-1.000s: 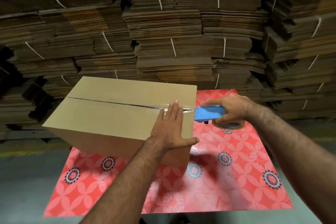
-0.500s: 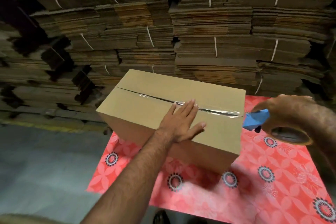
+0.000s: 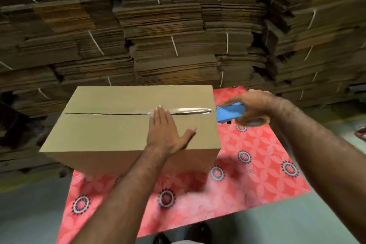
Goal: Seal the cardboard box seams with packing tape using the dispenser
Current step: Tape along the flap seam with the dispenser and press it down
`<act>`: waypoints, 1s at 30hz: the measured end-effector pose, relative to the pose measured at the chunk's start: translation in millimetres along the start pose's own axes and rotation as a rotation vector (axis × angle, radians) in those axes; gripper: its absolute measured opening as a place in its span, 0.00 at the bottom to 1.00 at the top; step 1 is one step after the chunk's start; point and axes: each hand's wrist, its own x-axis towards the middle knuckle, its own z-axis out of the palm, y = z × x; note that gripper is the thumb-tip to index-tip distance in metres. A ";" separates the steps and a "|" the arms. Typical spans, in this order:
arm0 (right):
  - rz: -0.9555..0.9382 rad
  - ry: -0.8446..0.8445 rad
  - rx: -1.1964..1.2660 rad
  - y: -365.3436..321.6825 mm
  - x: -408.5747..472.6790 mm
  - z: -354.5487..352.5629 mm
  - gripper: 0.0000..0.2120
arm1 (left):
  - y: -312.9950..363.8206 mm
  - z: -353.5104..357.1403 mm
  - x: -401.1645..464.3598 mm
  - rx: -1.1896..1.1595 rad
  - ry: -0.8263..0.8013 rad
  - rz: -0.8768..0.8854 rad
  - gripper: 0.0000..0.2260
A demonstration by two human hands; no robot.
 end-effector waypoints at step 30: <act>-0.225 0.239 0.409 114.0 2.4 143.3 0.35 | 90.2 15.4 22.2 0.093 0.059 0.367 0.41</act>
